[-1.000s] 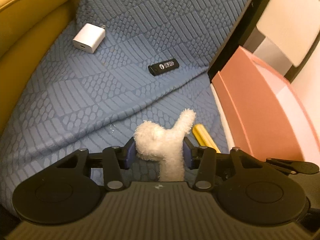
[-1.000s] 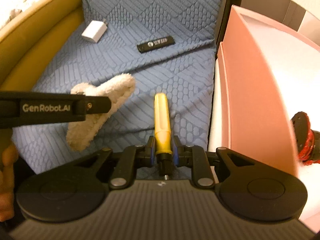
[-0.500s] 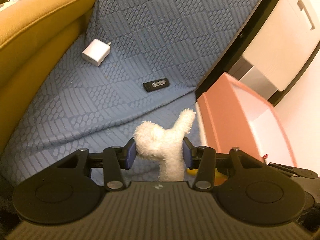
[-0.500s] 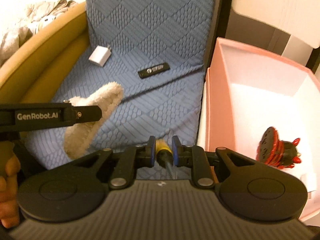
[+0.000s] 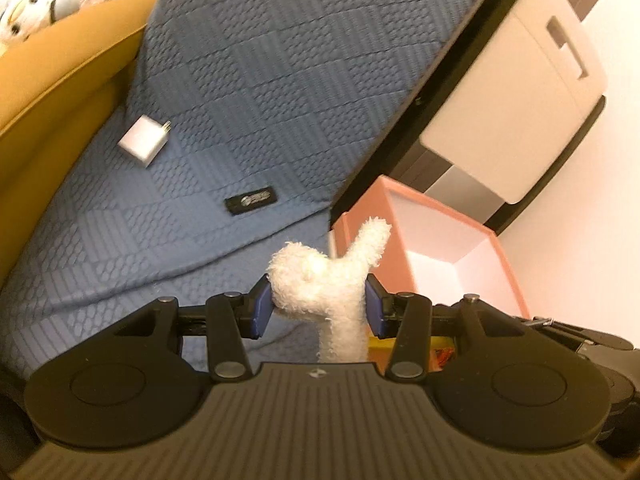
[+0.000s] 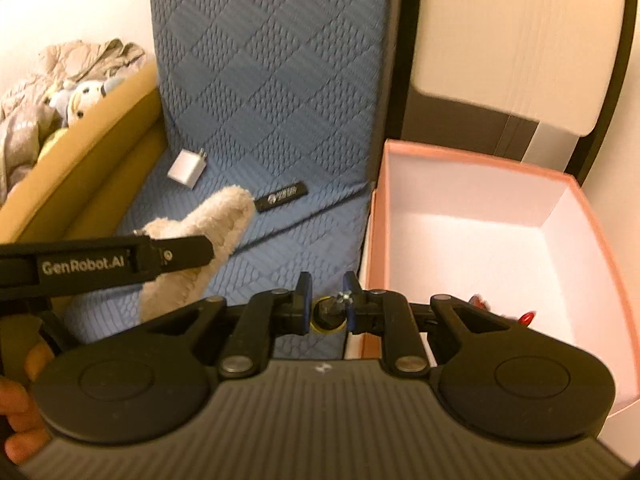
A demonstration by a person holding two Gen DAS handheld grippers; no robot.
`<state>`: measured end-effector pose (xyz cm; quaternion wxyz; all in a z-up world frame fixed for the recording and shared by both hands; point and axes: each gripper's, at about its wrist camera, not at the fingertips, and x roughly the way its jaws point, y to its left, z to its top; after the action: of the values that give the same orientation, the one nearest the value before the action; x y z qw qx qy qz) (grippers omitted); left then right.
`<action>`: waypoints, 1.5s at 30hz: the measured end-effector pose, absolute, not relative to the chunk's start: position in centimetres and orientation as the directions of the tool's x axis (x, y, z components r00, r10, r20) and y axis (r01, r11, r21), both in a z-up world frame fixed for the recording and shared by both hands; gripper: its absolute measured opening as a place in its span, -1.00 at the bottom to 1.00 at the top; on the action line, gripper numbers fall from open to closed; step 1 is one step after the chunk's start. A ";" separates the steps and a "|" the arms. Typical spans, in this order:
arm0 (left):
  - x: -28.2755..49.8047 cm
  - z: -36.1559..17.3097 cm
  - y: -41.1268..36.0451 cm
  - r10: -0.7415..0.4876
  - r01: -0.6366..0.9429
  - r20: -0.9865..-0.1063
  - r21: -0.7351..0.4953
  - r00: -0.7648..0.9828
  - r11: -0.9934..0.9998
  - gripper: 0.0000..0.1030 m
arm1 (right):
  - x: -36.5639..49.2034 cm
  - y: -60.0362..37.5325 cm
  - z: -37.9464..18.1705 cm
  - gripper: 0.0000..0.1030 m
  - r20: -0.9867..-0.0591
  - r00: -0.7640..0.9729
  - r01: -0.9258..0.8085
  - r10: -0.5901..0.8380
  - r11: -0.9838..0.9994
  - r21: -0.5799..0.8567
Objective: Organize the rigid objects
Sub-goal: 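Carry the fluffy toy with the left tool while the right tool carries the screwdriver into the pink box, then open the left tool to drop the fluffy toy while the right tool releases the screwdriver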
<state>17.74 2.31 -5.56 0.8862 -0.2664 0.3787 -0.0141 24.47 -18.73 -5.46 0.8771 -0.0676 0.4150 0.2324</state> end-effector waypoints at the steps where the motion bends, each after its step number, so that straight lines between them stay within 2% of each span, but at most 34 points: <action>1: 18.0 -5.1 2.0 -0.227 -0.172 -0.659 -0.482 0.717 0.859 0.01 | 24.7 -19.1 -4.8 -0.62 -0.753 0.555 -0.463 0.353 0.883 0.073; 11: 21.0 1.2 -2.6 -0.229 -0.112 -0.619 -0.462 0.752 0.880 0.02 | 27.4 -23.5 0.8 -0.67 -0.681 0.625 -0.448 0.381 0.890 0.087; 21: 23.4 4.2 -9.9 -0.254 -0.048 -0.593 -0.446 0.764 0.894 0.02 | 29.7 -29.8 2.5 -0.67 -0.644 0.669 -0.413 0.371 0.906 0.093; 27: 25.1 2.4 -14.3 -0.273 -0.033 -0.617 -0.437 0.738 0.899 0.02 | 30.9 -33.9 0.5 -0.67 -0.666 0.673 -0.359 0.321 0.929 0.085; 35: 26.6 -2.5 -19.0 -0.277 -0.038 -0.695 -0.400 0.663 0.916 0.02 | 31.9 -38.0 -5.7 -0.67 -0.754 0.609 -0.297 0.247 0.952 0.071; 45: 27.2 -7.1 -21.5 -0.250 -0.049 -0.764 -0.345 0.595 0.937 0.02 | 32.3 -40.2 -12.5 -0.67 -0.835 0.503 -0.254 0.223 0.962 0.104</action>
<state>27.16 -21.45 -7.13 0.8771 -0.1675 0.4465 -0.0573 32.26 -40.25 -12.54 0.8668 -0.0161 0.4790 0.1377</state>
